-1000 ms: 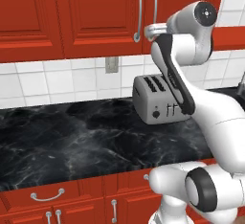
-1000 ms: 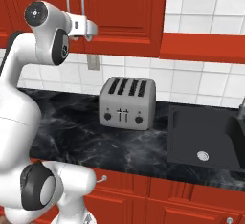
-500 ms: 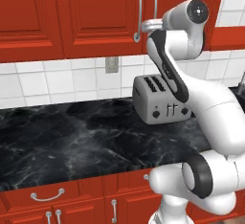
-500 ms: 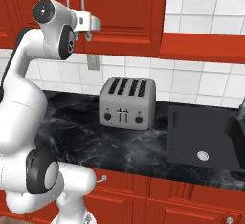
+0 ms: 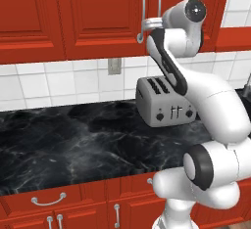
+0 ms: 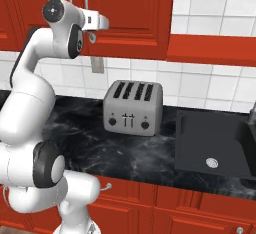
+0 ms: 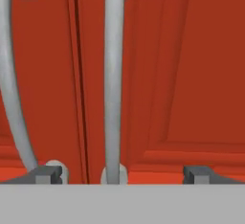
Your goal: Move the bowls from the cabinet to the plates on the dining table.
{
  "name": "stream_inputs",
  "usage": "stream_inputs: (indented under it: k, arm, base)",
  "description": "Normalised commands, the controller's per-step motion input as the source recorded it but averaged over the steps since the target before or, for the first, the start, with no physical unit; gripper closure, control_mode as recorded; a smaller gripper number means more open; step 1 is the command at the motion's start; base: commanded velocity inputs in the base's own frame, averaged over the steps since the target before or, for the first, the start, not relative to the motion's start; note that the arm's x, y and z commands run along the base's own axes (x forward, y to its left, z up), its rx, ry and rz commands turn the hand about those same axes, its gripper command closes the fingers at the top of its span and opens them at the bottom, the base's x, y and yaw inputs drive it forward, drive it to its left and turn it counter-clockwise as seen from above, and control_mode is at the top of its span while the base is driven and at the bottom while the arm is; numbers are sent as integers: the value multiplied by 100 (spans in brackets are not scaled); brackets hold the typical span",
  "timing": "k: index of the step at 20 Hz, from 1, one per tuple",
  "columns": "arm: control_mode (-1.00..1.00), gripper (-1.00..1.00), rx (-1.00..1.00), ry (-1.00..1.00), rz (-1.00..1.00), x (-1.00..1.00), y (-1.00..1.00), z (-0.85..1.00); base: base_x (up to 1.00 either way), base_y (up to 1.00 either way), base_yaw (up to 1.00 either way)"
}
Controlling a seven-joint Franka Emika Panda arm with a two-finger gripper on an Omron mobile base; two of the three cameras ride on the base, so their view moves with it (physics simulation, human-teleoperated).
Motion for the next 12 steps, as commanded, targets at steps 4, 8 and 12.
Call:
stream_inputs:
  k: [4,8,12]
  arm:
    - [-100,-100,0,-1,0,28,0,0]
    - [-100,-100,0,-1,0,24,0,0]
    - [-100,-100,0,-1,0,24,0,0]
  base:
    - [0,0,0]
    - [0,0,0]
    - [0,0,0]
